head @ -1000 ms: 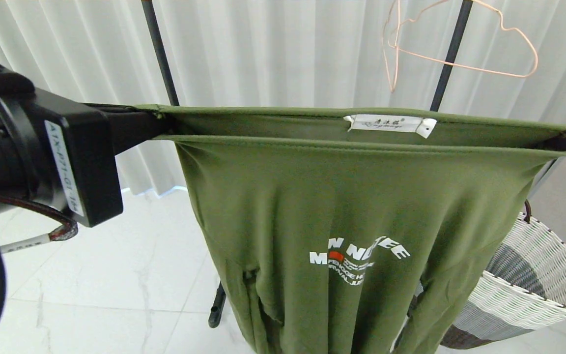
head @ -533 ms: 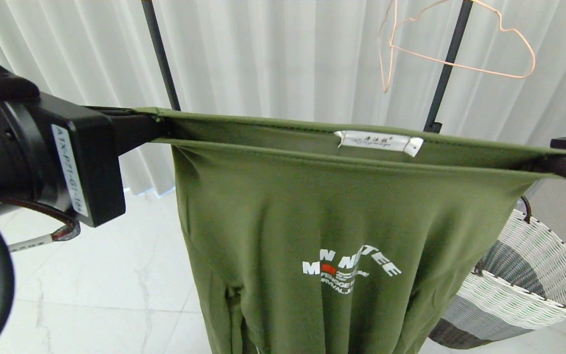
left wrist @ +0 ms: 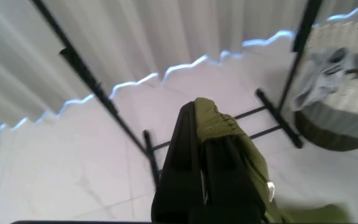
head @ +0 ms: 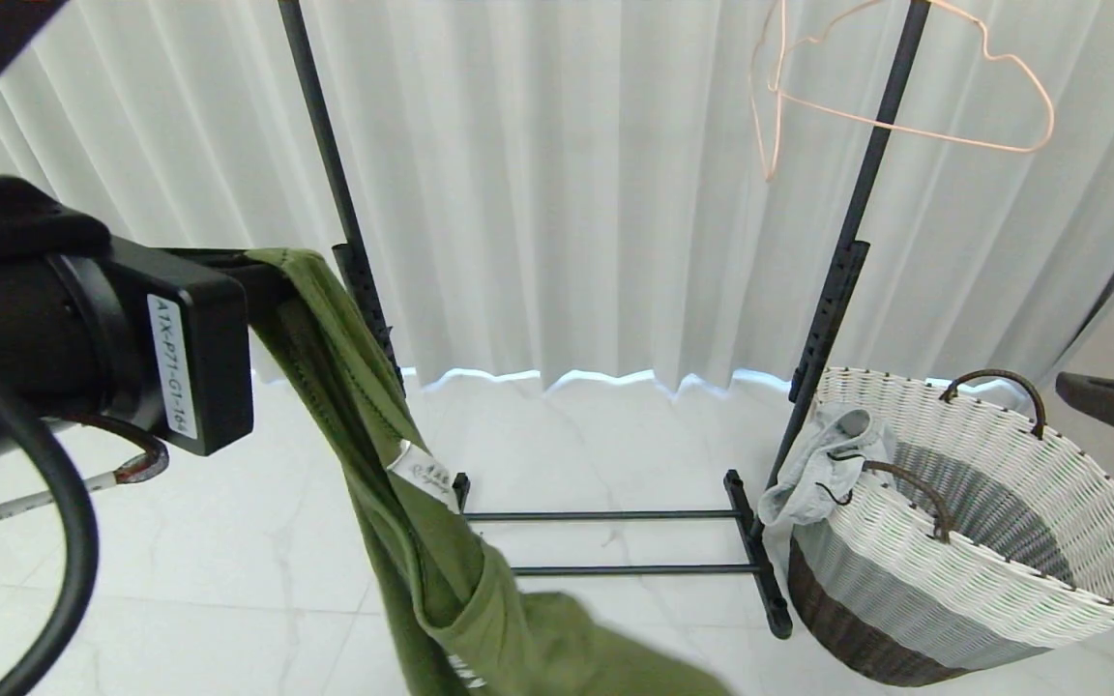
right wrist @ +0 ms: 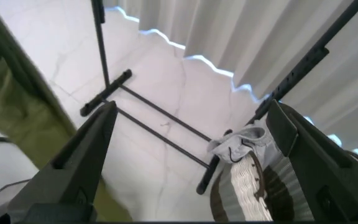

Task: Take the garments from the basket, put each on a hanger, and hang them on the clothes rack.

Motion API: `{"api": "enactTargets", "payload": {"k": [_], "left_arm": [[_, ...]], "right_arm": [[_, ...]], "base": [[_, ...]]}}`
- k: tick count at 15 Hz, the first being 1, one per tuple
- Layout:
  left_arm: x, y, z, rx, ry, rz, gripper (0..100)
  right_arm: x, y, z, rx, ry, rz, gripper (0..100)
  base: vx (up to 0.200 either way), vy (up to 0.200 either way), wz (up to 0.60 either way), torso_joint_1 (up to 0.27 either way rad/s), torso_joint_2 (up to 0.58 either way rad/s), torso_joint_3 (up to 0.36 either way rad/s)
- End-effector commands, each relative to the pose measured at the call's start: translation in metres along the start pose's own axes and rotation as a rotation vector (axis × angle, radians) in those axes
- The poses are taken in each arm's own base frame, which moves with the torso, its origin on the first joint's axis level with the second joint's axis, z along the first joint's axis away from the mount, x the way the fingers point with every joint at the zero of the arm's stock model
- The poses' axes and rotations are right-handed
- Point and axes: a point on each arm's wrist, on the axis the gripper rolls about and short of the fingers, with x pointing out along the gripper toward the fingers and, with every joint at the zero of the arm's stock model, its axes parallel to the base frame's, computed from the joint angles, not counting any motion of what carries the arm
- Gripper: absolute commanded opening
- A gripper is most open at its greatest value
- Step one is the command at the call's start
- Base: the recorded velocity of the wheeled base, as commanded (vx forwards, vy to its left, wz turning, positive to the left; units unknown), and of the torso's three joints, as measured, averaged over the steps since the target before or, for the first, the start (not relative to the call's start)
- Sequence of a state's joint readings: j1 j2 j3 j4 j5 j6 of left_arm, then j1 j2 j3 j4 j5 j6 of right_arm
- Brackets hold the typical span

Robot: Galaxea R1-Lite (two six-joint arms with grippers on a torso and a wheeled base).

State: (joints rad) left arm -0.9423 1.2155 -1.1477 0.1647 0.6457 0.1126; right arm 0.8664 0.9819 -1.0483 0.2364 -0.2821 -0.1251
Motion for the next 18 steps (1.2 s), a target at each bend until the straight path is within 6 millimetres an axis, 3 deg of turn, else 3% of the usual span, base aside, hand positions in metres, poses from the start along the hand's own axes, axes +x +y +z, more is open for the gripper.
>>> {"api": "enactTargets", "payload": {"k": [1, 3, 5, 8, 12, 15, 18], "left_arm": [[0.003, 0.005, -0.005, 0.008, 0.019, 0.033, 0], [0.001, 0.006, -0.005, 0.034, 0.017, 0.051, 0], [-0.001, 0.019, -0.015, 0.109, 0.047, 0.113, 0], [-0.008, 0.036, -0.029, 0.110, 0.070, 0.171, 0], [-0.018, 0.048, -0.037, 0.109, 0.047, 0.100, 0], [-0.022, 0.054, -0.045, 0.100, 0.061, 0.127, 0], [-0.029, 0.056, -0.048, 0.095, 0.043, 0.106, 0]], "right_arm": [[-0.006, -0.001, 0.000, 0.003, -0.014, 0.003, 100], [-0.006, -0.005, -0.008, -0.004, 0.048, -0.055, 100], [-0.001, -0.024, -0.034, -0.004, 0.237, -0.335, 100], [-0.007, -0.038, -0.050, 0.002, 0.313, -0.512, 100], [-0.001, -0.046, -0.072, 0.007, 0.347, -0.609, 100], [0.015, -0.051, -0.070, 0.010, 0.305, -0.615, 100], [0.016, -0.052, -0.067, 0.019, 0.274, -0.564, 100]], "base": [[0.000, 0.000, 0.00, 0.000, 0.00, 0.000], [0.000, 0.000, 0.00, 0.000, 0.00, 0.000], [0.000, 0.000, 0.00, 0.000, 0.00, 0.000], [0.000, 0.000, 0.00, 0.000, 0.00, 0.000], [0.000, 0.000, 0.00, 0.000, 0.00, 0.000], [0.000, 0.000, 0.00, 0.000, 0.00, 0.000], [0.000, 0.000, 0.00, 0.011, -0.04, -0.033]]}}
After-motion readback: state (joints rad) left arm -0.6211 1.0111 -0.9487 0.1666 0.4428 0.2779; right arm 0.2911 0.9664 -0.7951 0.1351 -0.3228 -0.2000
